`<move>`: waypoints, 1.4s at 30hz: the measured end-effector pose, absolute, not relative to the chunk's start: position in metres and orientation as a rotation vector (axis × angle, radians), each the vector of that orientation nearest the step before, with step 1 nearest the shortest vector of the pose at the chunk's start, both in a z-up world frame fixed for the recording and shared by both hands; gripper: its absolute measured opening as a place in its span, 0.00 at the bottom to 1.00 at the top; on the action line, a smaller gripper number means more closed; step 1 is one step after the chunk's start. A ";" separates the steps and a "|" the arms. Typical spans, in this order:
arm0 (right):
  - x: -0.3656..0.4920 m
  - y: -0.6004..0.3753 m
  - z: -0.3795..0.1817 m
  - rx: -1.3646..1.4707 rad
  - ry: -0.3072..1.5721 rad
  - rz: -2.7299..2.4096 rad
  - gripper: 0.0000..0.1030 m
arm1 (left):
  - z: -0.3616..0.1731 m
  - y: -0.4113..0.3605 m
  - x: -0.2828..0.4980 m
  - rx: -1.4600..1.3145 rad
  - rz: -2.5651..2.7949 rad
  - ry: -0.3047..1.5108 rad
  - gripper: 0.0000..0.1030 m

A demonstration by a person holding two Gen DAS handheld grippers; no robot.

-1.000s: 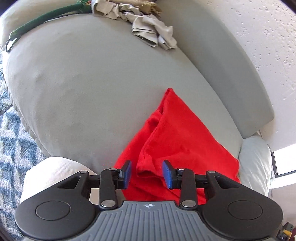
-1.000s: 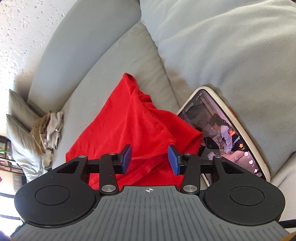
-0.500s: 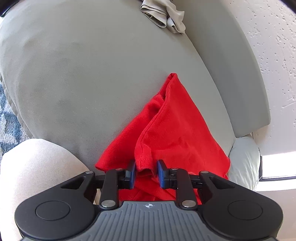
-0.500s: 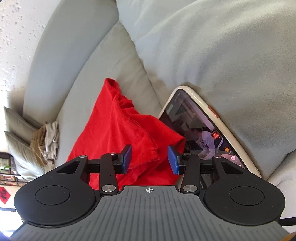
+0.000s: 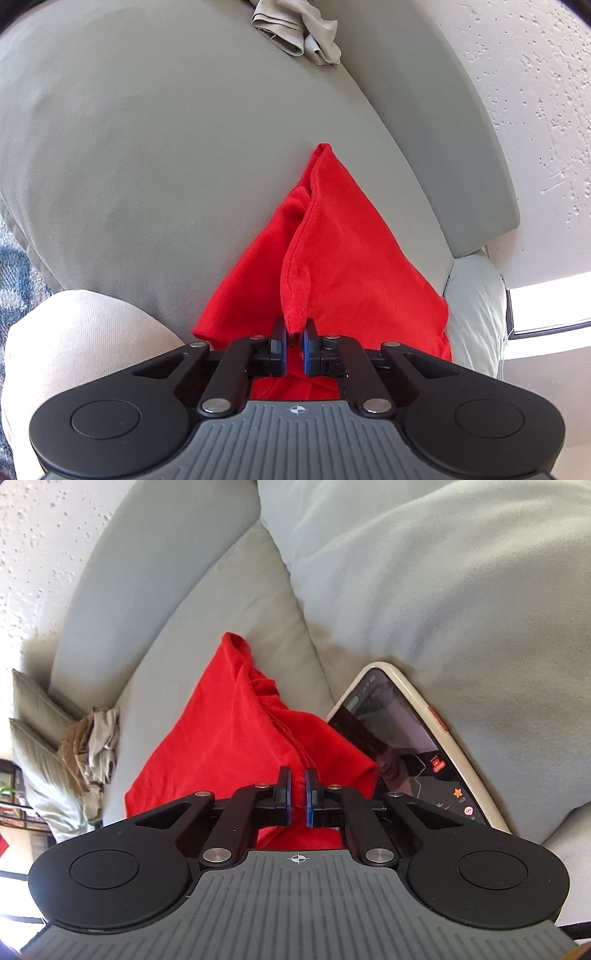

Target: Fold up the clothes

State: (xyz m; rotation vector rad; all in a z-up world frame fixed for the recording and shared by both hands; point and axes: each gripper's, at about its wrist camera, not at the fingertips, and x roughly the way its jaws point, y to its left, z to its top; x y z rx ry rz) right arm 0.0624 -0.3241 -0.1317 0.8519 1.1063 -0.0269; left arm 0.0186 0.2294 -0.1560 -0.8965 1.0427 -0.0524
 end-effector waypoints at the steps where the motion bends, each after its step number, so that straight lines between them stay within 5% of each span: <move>1: 0.063 -0.323 -0.134 0.855 1.118 -0.030 0.07 | -0.157 0.229 0.018 -0.900 -0.049 1.047 0.06; 12: 0.056 -0.330 -0.153 1.020 1.125 0.020 0.22 | -0.162 0.231 0.017 -0.970 -0.059 1.043 0.17; 16: 0.054 -0.322 -0.147 0.924 1.098 -0.012 0.07 | -0.152 0.228 0.015 -0.934 -0.051 0.995 0.04; 28: 0.046 -0.318 -0.086 0.883 0.991 -0.016 0.06 | -0.089 0.216 0.005 -0.820 -0.085 0.899 0.03; 35: 0.034 -0.317 -0.112 0.808 1.092 -0.065 0.06 | -0.127 0.205 -0.003 -0.681 -0.002 1.047 0.04; 38: 0.033 -0.311 -0.124 0.762 1.135 -0.085 0.10 | -0.132 0.197 -0.004 -0.573 0.042 1.098 0.12; 40: 0.031 -0.313 -0.122 0.758 1.150 -0.101 0.17 | -0.125 0.195 -0.007 -0.504 0.077 1.123 0.34; 42: 0.029 -0.313 -0.112 0.736 1.146 -0.109 0.34 | -0.111 0.197 -0.012 -0.453 0.092 1.097 0.38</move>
